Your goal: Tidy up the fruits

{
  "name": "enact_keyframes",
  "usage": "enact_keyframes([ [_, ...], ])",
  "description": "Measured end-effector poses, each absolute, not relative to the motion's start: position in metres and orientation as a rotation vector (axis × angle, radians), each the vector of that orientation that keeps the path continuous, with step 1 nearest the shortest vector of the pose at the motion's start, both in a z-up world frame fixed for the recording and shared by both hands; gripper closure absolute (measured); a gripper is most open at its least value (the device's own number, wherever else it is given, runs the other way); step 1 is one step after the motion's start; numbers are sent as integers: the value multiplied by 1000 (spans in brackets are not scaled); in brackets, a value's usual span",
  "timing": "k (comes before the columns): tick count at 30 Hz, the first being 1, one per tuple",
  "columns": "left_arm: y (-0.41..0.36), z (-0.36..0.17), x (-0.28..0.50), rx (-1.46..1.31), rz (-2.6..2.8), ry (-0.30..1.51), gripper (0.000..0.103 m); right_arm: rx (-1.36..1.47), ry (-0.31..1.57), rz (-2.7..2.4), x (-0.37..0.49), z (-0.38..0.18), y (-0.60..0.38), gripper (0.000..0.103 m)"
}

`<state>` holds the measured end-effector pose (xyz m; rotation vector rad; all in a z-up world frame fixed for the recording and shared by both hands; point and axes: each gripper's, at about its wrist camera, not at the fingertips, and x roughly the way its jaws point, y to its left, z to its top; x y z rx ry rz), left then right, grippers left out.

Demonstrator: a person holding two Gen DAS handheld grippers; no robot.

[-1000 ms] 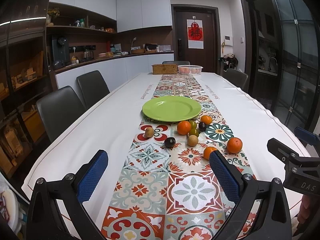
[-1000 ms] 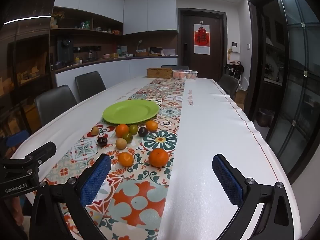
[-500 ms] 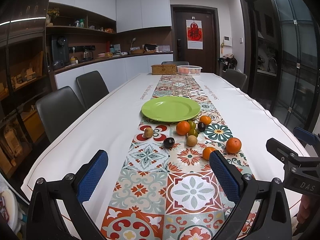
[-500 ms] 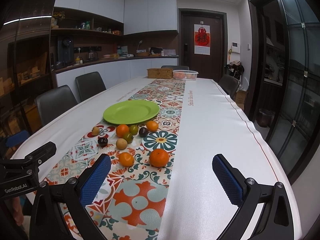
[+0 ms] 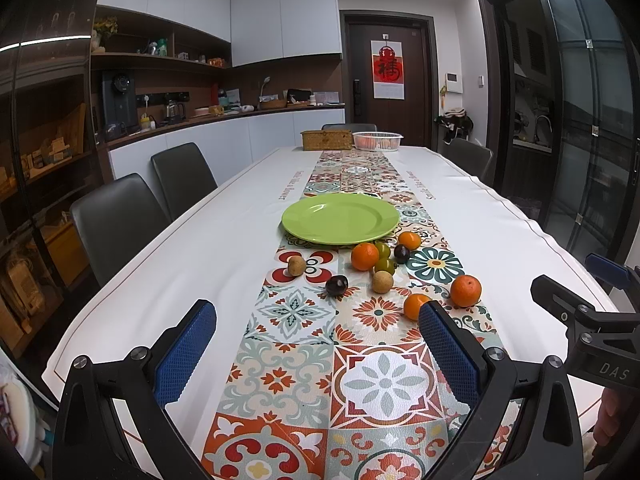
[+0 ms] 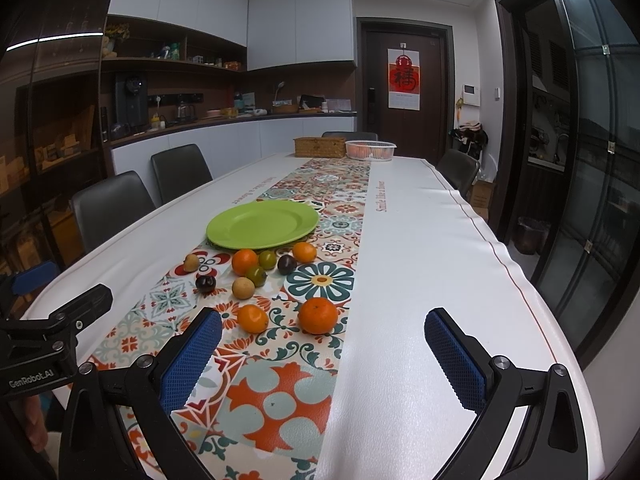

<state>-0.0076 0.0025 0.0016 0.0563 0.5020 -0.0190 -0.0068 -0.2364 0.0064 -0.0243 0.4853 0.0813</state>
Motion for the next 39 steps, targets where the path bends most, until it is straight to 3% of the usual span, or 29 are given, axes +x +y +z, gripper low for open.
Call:
enact_keyframes([
  [39,-3,8,-10,83,-47,504,0,-40,487,82,-4,4,-234,1],
])
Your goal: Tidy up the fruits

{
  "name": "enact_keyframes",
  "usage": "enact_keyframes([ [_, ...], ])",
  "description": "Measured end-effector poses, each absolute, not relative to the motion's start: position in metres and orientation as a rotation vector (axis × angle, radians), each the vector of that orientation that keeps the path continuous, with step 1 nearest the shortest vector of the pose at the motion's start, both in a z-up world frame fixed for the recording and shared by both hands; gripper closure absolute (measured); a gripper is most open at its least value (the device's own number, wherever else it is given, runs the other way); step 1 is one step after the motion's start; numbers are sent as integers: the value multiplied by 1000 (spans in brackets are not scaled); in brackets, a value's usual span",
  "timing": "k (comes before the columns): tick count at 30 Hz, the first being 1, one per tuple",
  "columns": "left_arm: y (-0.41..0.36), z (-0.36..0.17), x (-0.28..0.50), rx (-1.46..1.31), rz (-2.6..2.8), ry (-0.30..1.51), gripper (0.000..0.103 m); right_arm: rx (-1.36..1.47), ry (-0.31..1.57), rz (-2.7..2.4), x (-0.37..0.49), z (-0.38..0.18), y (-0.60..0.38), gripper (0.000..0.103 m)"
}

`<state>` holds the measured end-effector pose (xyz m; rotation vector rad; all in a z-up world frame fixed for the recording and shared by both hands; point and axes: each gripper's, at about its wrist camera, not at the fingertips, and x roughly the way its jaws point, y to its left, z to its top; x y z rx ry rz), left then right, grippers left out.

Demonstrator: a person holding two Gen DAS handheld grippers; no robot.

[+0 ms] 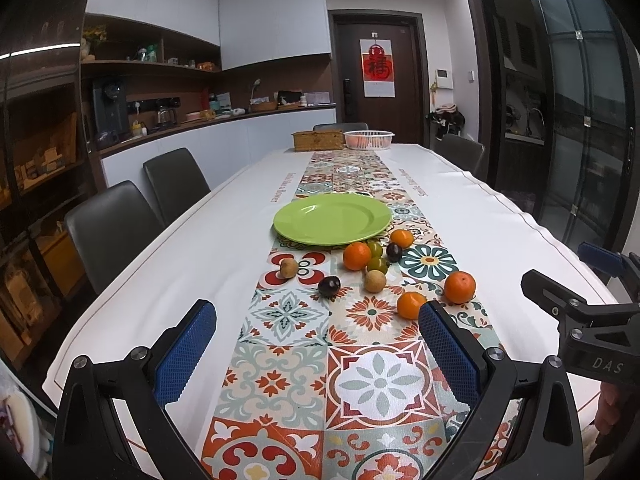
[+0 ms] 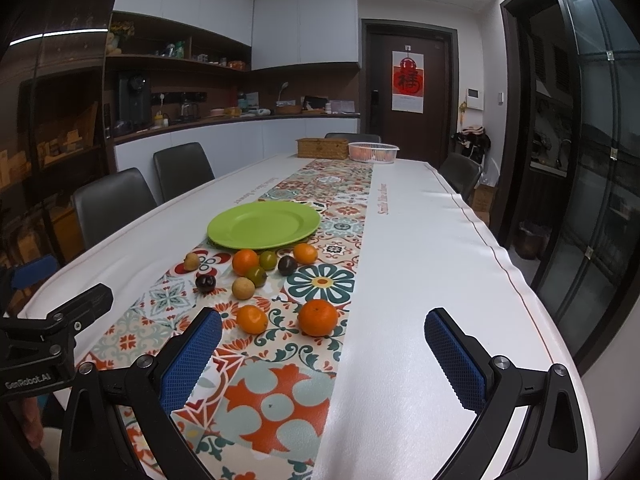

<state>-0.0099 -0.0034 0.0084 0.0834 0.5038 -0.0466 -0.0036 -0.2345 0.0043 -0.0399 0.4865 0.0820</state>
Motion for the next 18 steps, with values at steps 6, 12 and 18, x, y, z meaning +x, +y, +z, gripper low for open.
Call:
enact_keyframes([
  [6,-11,5,-1,119,-91,507,0,-90,491,100,3,4,-237,1],
  [12,-25,-3,13,184,-121,495,8,-160,506,144,20,-2,-237,1],
  [18,-39,-17,30,213,-195,531,22,-224,527,176,36,-11,-239,2],
])
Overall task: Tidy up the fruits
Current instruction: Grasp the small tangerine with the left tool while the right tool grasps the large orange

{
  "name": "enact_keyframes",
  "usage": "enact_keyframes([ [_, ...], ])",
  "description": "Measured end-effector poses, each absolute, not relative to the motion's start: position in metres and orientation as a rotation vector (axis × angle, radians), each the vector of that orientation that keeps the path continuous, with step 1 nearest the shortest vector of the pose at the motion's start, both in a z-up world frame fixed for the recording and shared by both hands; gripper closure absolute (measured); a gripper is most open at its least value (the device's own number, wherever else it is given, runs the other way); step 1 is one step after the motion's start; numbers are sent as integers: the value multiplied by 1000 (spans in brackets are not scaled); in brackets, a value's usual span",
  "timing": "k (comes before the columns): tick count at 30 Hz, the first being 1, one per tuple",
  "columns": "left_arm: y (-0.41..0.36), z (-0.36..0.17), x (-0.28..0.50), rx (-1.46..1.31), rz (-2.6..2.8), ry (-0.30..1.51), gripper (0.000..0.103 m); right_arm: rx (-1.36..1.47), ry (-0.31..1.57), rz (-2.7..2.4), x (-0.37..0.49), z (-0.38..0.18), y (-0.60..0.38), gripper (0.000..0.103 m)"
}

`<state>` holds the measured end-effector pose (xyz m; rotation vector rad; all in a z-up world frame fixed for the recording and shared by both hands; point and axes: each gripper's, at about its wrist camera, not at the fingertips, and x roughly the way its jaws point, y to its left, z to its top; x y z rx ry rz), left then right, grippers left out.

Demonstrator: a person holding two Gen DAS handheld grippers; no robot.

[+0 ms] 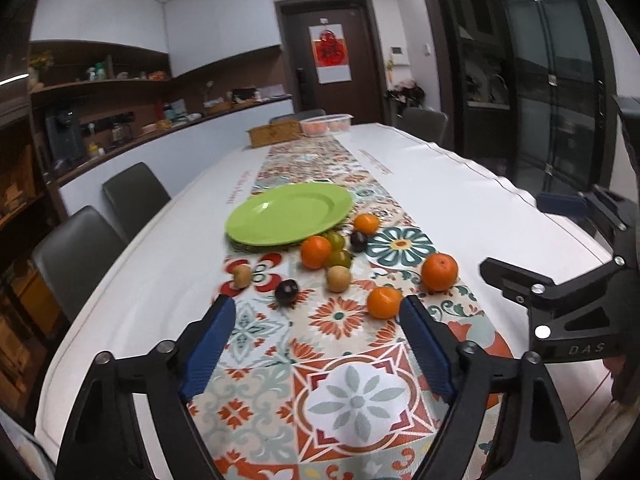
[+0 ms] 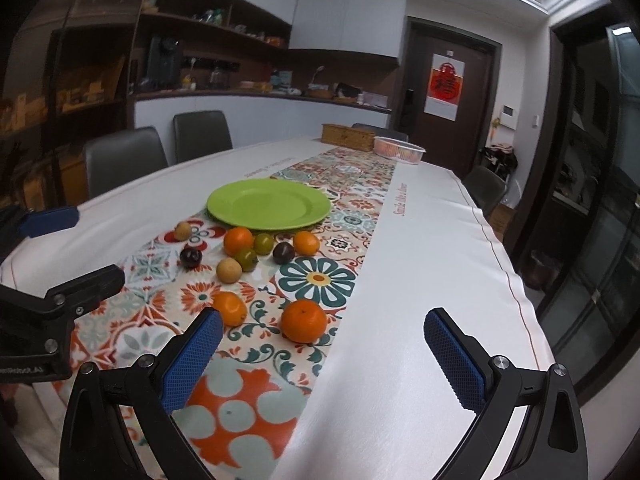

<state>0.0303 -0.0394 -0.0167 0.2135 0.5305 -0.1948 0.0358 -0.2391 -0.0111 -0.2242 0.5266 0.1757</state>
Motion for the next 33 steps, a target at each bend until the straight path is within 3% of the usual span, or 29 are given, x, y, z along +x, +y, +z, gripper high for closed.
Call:
enact_keyframes([
  [8,-60,-29,49,293,-294,557,37,-326,560,237,55,-21,-238,11],
  [26,-86,-67,98,384,-461,727,53,-461,714,424,96,-59,-227,40],
  [33,-86,-75,111,363,-482,783,58,-439,745,451,107,-66,-227,46],
])
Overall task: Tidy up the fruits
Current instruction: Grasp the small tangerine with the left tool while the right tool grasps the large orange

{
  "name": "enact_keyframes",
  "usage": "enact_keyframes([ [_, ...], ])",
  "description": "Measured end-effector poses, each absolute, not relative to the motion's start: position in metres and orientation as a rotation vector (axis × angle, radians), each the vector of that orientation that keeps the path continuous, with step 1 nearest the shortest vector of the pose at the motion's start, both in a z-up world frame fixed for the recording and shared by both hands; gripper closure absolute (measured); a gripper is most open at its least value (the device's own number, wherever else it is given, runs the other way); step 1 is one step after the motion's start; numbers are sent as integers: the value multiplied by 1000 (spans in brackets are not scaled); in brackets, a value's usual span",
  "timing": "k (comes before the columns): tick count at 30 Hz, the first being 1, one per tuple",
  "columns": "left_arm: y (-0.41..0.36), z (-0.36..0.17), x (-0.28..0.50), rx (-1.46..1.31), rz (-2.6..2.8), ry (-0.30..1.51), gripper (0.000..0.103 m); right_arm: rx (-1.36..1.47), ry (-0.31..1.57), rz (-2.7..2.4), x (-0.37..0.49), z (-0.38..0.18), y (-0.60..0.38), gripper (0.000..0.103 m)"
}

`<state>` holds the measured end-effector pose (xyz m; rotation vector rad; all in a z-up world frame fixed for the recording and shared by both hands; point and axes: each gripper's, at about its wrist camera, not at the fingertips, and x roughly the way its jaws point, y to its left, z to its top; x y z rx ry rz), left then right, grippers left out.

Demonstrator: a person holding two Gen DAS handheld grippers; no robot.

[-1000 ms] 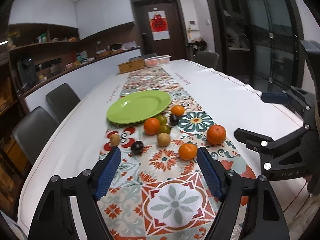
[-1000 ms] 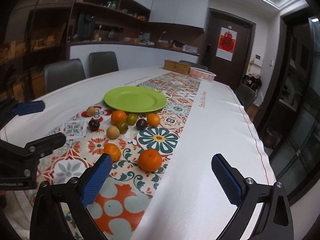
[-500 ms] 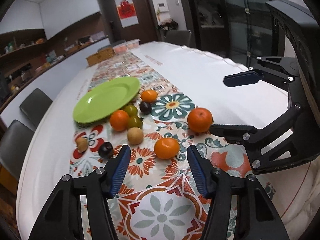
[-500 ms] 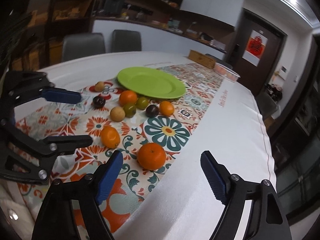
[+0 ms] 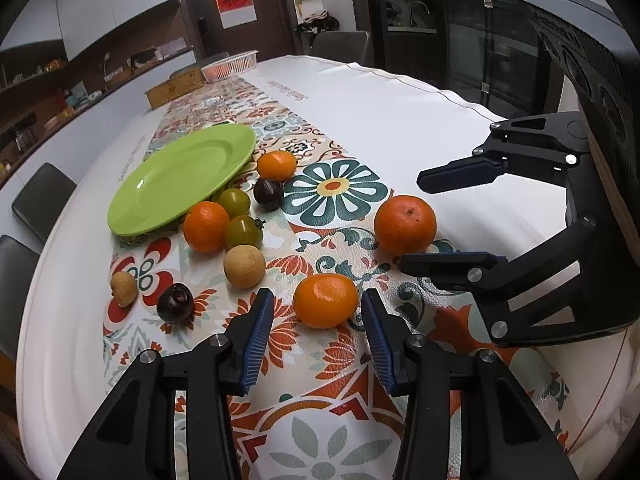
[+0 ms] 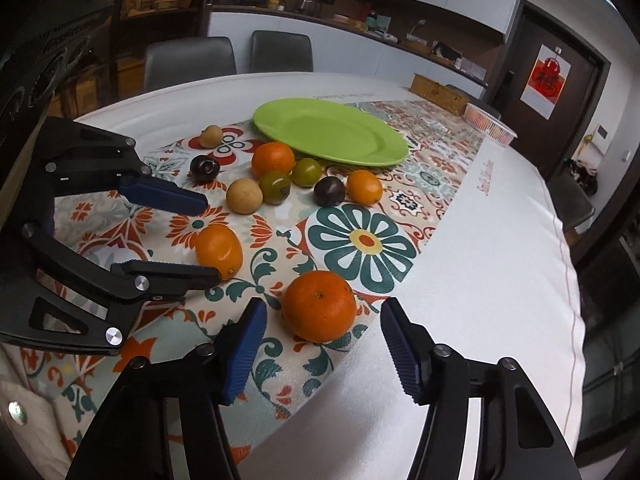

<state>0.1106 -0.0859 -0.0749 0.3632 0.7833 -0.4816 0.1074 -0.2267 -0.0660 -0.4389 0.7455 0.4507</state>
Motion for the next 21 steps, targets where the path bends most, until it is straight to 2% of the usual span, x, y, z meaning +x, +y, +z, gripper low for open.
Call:
enact_keyframes([
  [7,-86,-80,121,332,-487,819,60,-436,771,471,114,-71,-222,51],
  [11,-86,-82,127,294,-495,846,67,-421,789,466,116,-74,-222,52],
  [15,-84,-81,129,271,-488,856,67,-413,790,446,118,-74,-223,60],
  [21,-76,-76,126,212,-459,868,68,-365,807,448,119,-71,-225,61],
])
